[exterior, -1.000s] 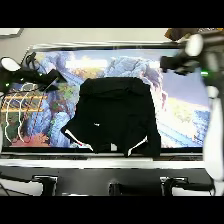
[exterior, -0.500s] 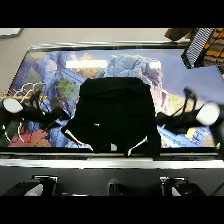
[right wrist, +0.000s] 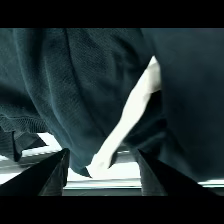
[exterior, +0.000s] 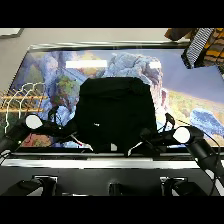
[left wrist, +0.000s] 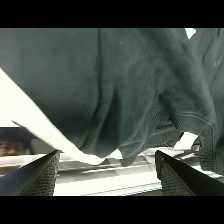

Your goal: Fold the clothes and pants, and hang the long-sleeved shirts on hangers.

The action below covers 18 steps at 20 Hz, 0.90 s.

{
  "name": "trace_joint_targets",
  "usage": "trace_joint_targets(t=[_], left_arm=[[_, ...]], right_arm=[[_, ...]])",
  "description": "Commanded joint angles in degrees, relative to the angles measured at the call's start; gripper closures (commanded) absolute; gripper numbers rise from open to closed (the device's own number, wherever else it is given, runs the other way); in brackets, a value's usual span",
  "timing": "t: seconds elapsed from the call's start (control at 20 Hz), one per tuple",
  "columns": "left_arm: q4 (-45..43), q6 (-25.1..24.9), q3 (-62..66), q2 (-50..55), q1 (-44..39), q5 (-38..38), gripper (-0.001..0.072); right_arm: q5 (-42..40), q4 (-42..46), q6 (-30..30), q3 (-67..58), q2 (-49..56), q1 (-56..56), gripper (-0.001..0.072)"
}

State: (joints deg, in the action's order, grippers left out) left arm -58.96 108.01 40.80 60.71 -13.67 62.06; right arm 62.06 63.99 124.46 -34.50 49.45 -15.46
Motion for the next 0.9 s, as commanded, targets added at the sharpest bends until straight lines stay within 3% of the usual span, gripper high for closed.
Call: trace_joint_targets(t=[0.0, 0.1, 0.15, 0.2, 0.25, 0.5, 0.65, 0.7, 0.8, 0.85], left_arm=[[-0.02, 1.11, -0.42, 0.87, -4.42, -3.48, 0.0029], [-0.02, 1.14, -0.42, 1.42, -6.62, -5.25, 0.0029], [-0.04, 1.6, -0.42, 2.08, -7.52, -5.97, 0.0029], [-0.04, 2.14, -0.42, 2.86, -8.04, -6.43, 0.0029], [-0.04, 2.82, -0.42, 3.87, -8.44, -6.73, 0.003], [0.0, 3.06, -0.42, 7.19, -8.57, -9.29, 0.0062], [0.0, 3.02, -0.42, 7.56, -8.57, -10.14, 0.0544], [-0.02, 3.02, -0.42, 7.56, -8.57, -10.34, 0.0624], [0.0, 3.02, -0.42, 7.56, -8.57, -10.8, 0.0653], [-0.02, 3.02, -0.42, 7.56, -8.57, -10.75, 0.0649]], right_arm=[[-3.41, -3.93, -1.73, 0.59, 3.61, -0.44, 0.0205], [-5.38, -3.82, -1.7, 0.59, 5.88, -0.44, 0.023], [-6.16, -3.87, -1.81, 0.59, 6.99, -0.44, 0.0389], [-7.19, -3.48, -2.49, 0.55, 7.58, -0.44, 0.0626], [-8.57, -1.64, -2.03, 0.2, 7.43, -0.28, 0.0657], [-0.24, 19.32, 11.21, -9.94, 7.58, 0.07, 0.0657], [-0.22, 19.45, 13.46, -11.43, 7.89, 5.49, 0.0656], [-1.14, 18.86, 13.33, -11.43, 8.28, 7.34, 0.0656], [-2.32, 15.67, 11.08, -11.43, 9.46, 9.27, 0.0629], [-2.58, 13.51, 8.94, -11.43, 10.23, 9.25, 0.0535]])
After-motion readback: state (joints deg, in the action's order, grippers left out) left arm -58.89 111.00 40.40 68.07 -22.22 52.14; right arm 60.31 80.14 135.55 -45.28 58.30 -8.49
